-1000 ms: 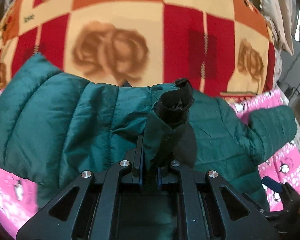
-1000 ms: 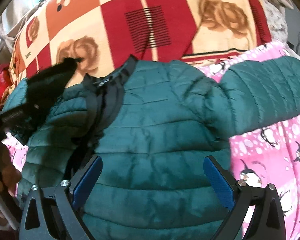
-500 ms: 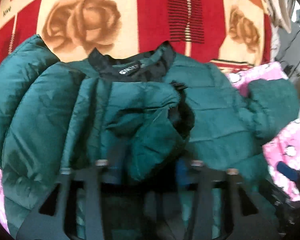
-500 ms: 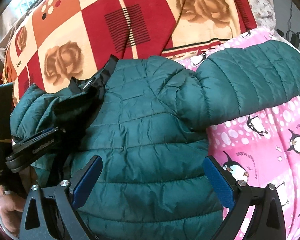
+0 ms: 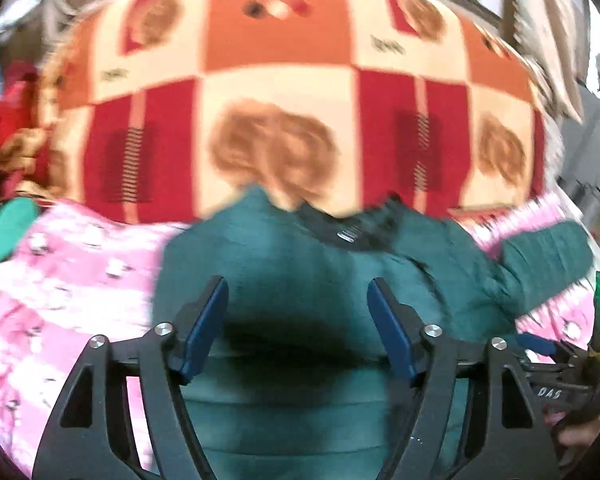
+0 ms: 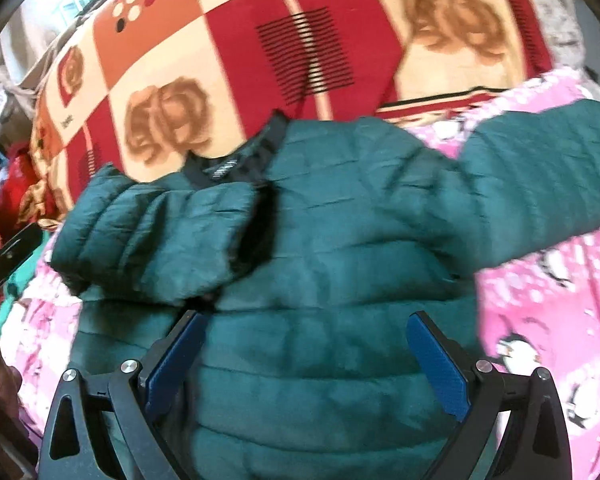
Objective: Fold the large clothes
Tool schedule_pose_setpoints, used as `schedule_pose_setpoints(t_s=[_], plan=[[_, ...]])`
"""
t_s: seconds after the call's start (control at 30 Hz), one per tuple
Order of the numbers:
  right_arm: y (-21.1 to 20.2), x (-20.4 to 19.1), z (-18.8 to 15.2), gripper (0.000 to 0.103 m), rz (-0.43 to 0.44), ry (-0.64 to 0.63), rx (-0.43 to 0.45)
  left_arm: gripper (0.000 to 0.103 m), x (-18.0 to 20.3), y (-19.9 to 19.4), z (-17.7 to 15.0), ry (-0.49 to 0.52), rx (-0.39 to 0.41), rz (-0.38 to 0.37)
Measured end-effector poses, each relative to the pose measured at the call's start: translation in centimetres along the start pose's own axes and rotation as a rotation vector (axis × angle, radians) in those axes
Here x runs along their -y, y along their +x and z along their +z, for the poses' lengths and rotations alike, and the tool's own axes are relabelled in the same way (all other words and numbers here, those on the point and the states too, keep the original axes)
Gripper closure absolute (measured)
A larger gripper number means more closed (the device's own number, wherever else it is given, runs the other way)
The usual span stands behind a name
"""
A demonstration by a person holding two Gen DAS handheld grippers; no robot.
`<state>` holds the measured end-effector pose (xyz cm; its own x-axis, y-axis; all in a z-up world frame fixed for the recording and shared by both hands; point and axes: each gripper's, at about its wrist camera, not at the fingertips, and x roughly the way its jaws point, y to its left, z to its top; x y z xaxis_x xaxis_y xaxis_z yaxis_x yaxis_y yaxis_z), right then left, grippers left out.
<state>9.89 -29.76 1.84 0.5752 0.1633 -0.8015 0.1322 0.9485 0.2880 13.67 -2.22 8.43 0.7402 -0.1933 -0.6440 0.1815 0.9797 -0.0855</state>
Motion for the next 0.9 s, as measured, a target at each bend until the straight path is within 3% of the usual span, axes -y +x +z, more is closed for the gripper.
schedule_pose_setpoints(t_s=[0.13,0.27,0.33,0.4,0.43,0.6,0.7,0.9], plan=[[2.0,-1.9,1.6,0.003,0.043,-0.004,0.006,0.028,-4.5,-0.1,0.0,-0.051,0.021,0.119],[5.5,-3.2,2.9,0.005,0.079,0.01,-0.041,0.028,-8.7,1.4,-0.9,-0.165,-0.011,0.152],[7.2,-3.6,3.2,0.013,0.066,0.01,-0.067,0.028,-10.0,2.4,-1.5,-0.209,-0.028,0.16],[9.0,-3.9,3.5,0.032,0.056,0.001,-0.099,0.028,-10.8,3.5,-1.9,-0.232,-0.048,0.167],[9.7,-4.1,3.5,0.036,0.063,-0.006,-0.11,0.028,-10.9,3.9,-2.1,-0.237,-0.053,0.171],[9.9,-5.0,3.8,0.074,0.085,-0.098,-0.056,0.028,-11.1,6.2,-2.6,-0.25,-0.1,0.179],[8.2,-5.3,4.2,0.081,0.034,-0.18,0.012,0.028,-10.8,6.8,-2.7,-0.256,-0.108,0.17],[6.1,-3.0,5.9,0.083,-0.088,-0.229,0.107,0.028,-9.9,7.4,-2.6,-0.241,-0.108,0.158]])
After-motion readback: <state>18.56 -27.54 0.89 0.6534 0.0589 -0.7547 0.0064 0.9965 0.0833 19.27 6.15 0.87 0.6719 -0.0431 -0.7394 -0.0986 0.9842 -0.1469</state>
